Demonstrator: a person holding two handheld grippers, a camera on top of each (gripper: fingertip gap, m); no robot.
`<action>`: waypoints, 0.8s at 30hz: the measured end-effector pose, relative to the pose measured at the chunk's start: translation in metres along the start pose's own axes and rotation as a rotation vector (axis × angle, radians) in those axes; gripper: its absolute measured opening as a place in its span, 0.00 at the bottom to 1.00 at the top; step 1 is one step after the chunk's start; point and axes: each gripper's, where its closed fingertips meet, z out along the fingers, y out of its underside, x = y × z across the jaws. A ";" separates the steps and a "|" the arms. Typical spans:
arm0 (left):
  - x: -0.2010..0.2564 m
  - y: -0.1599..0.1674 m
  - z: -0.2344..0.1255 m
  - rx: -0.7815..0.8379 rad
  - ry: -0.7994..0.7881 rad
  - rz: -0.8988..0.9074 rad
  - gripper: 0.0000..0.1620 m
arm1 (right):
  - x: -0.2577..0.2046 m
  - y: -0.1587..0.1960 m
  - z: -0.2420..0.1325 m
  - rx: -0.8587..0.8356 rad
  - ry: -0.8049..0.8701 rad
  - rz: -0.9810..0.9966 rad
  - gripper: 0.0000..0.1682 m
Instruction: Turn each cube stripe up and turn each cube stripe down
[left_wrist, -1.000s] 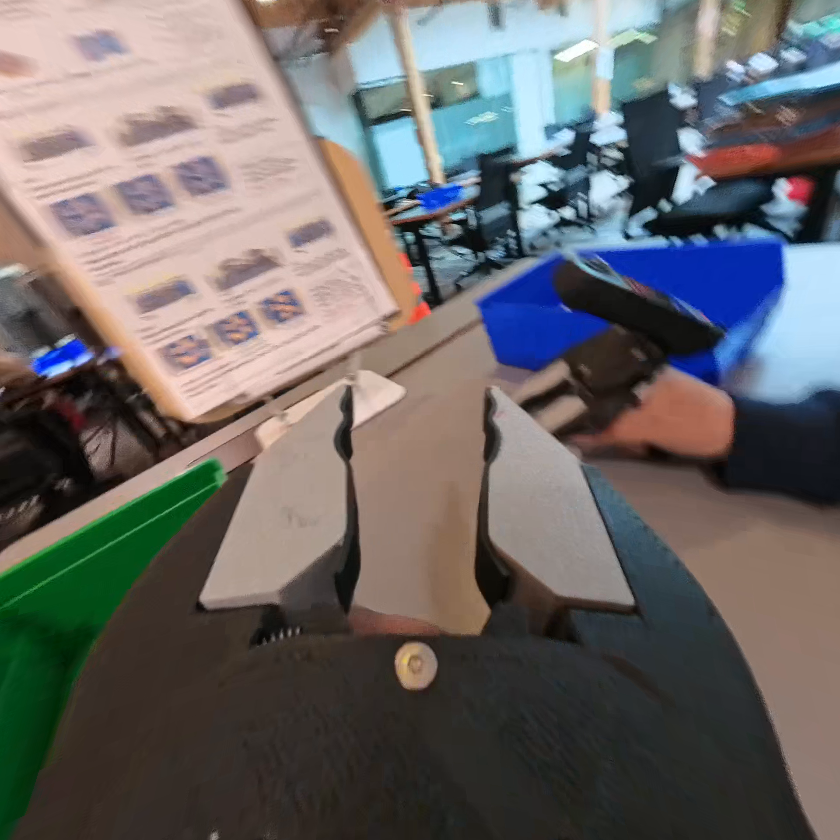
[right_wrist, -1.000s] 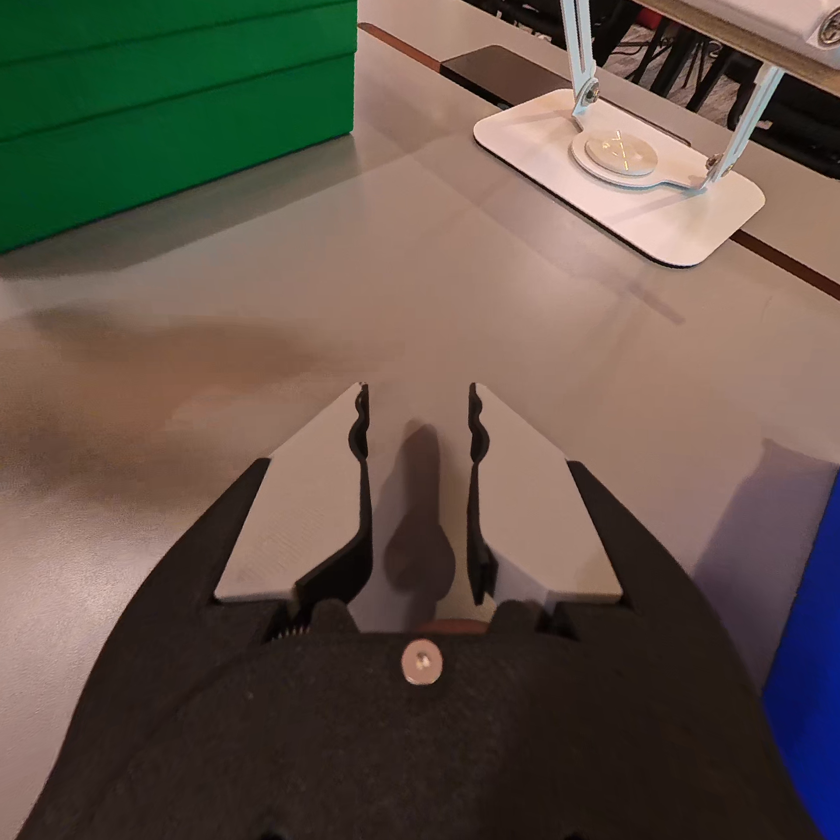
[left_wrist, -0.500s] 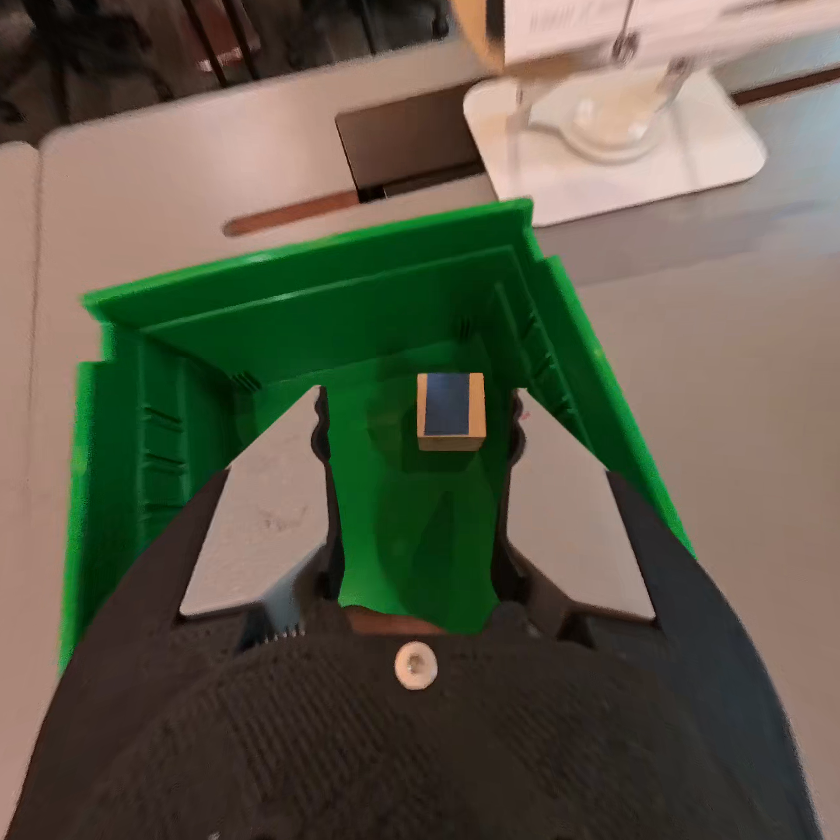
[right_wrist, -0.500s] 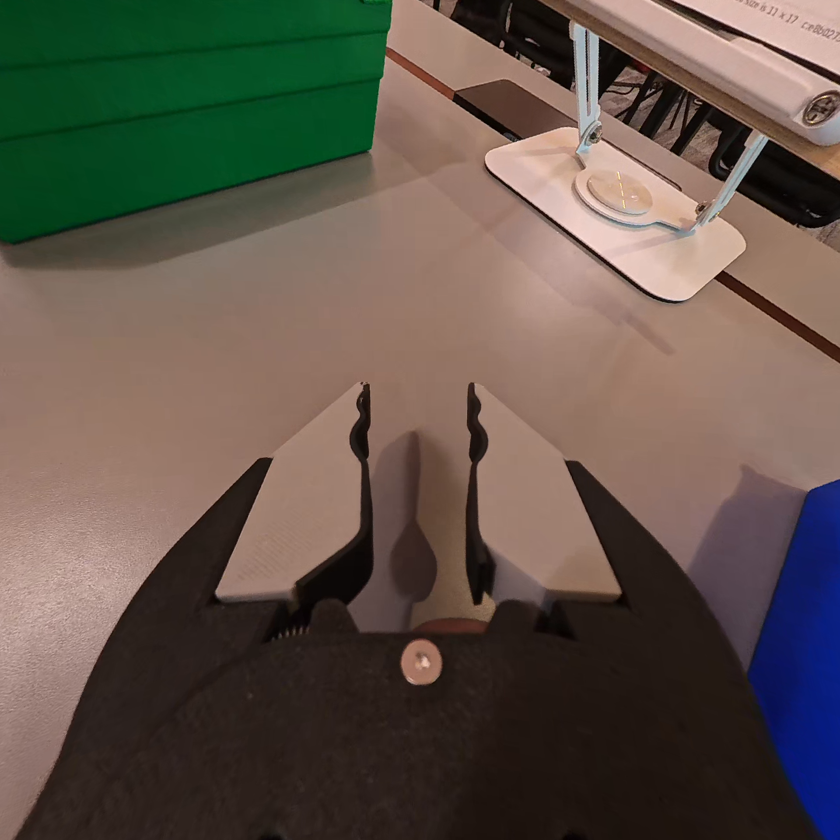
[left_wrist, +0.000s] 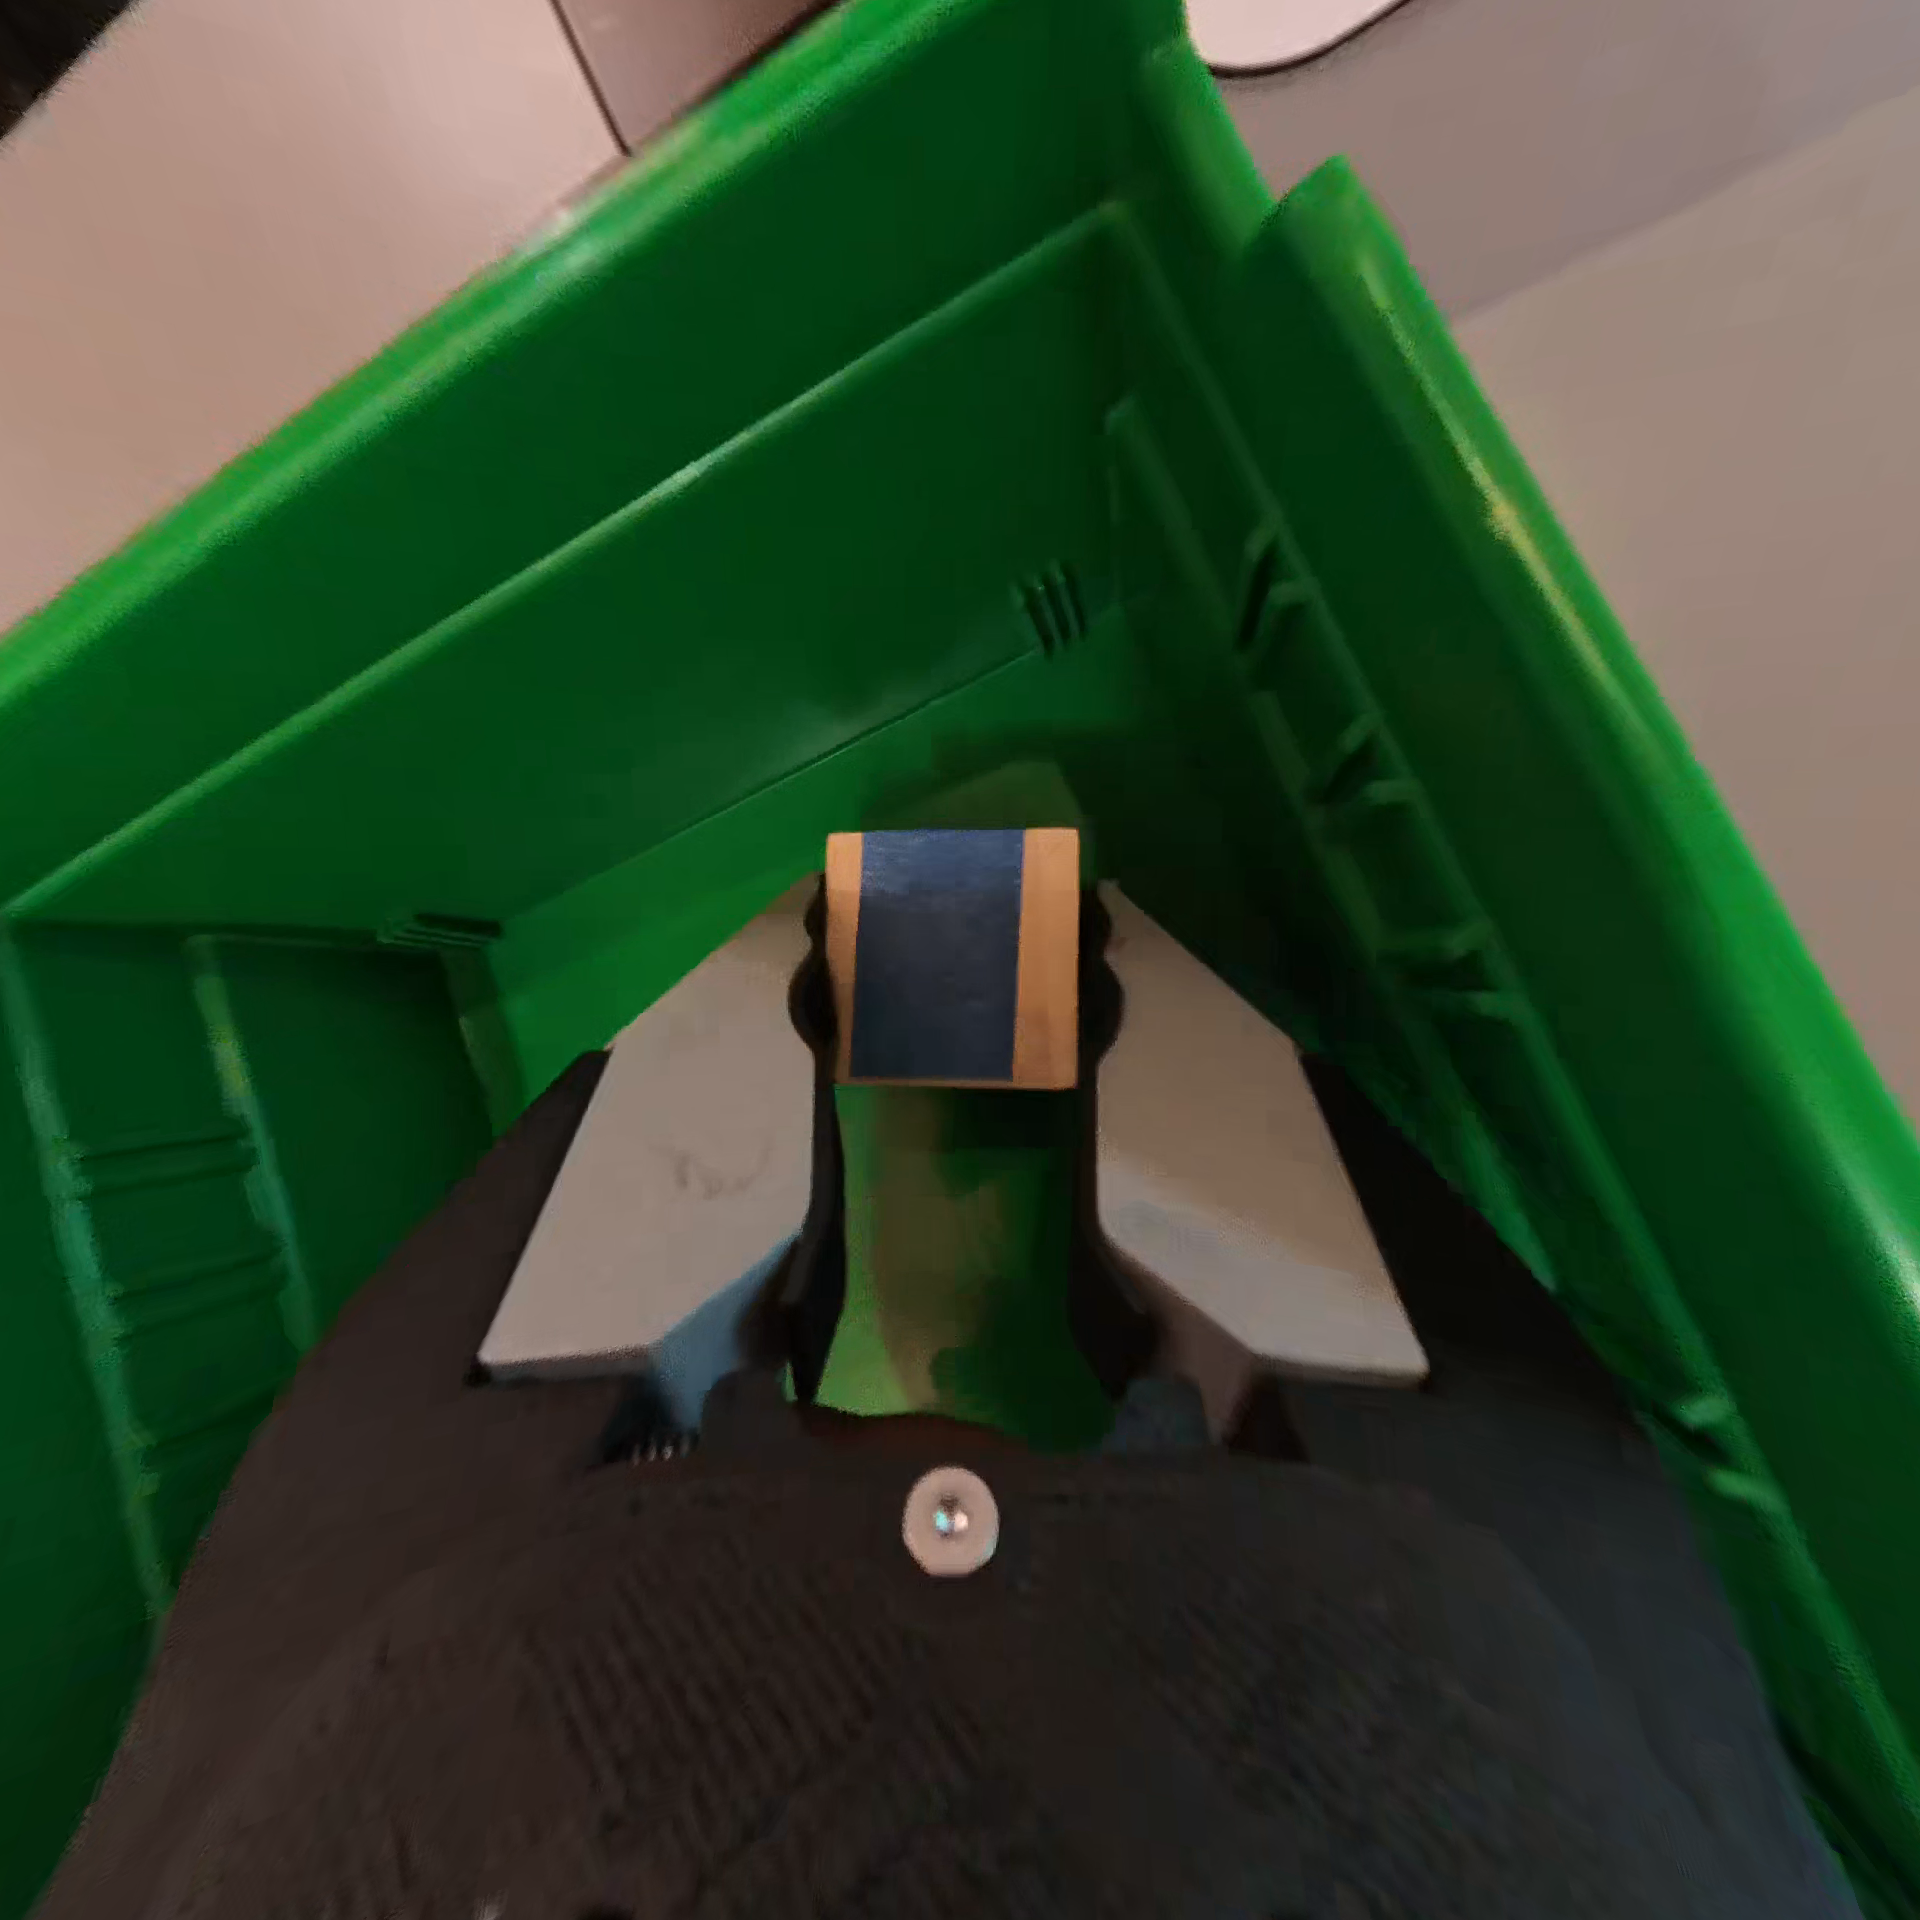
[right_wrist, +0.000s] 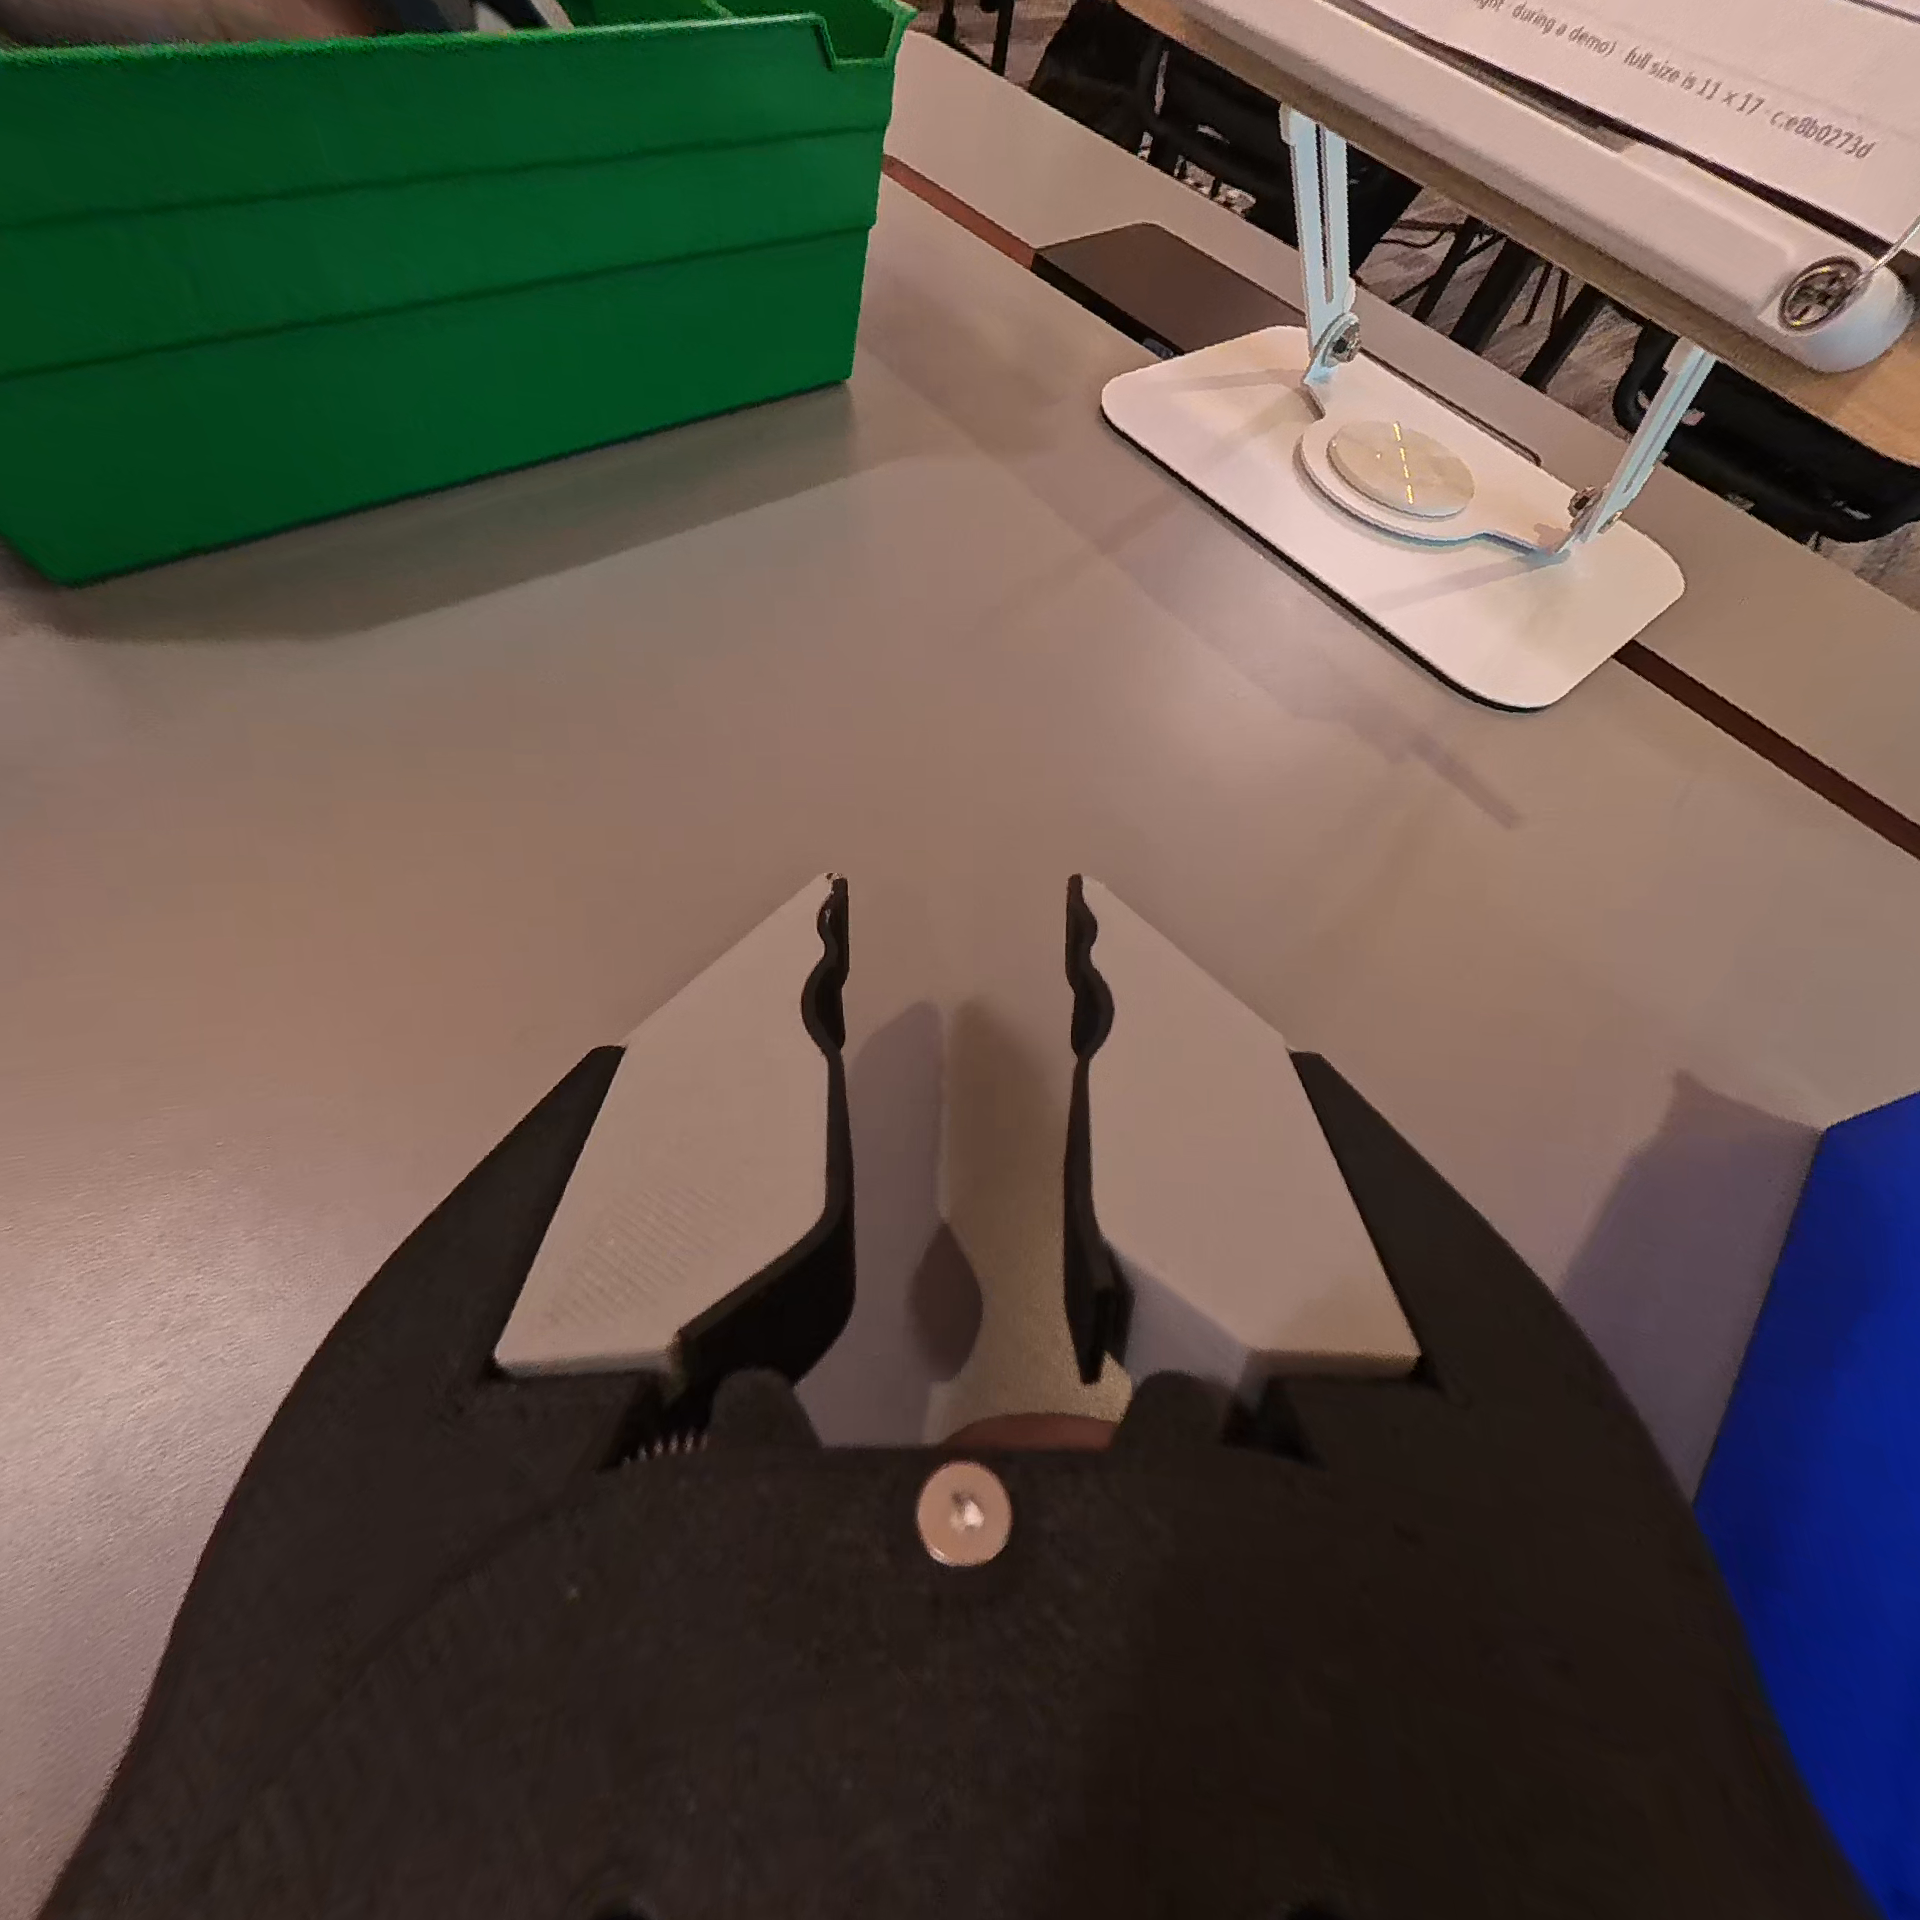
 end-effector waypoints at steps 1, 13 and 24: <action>-0.005 -0.003 -0.006 0.022 -0.016 0.007 0.28 | -0.001 -0.001 0.000 0.002 -0.003 -0.001 0.23; 0.182 -0.082 -0.252 1.116 0.381 0.713 0.27 | -0.082 -0.050 -0.038 0.255 -0.591 0.153 0.25; 0.298 -0.032 -0.299 1.281 0.564 1.001 0.28 | -0.129 -0.089 -0.145 0.428 -1.450 0.424 0.35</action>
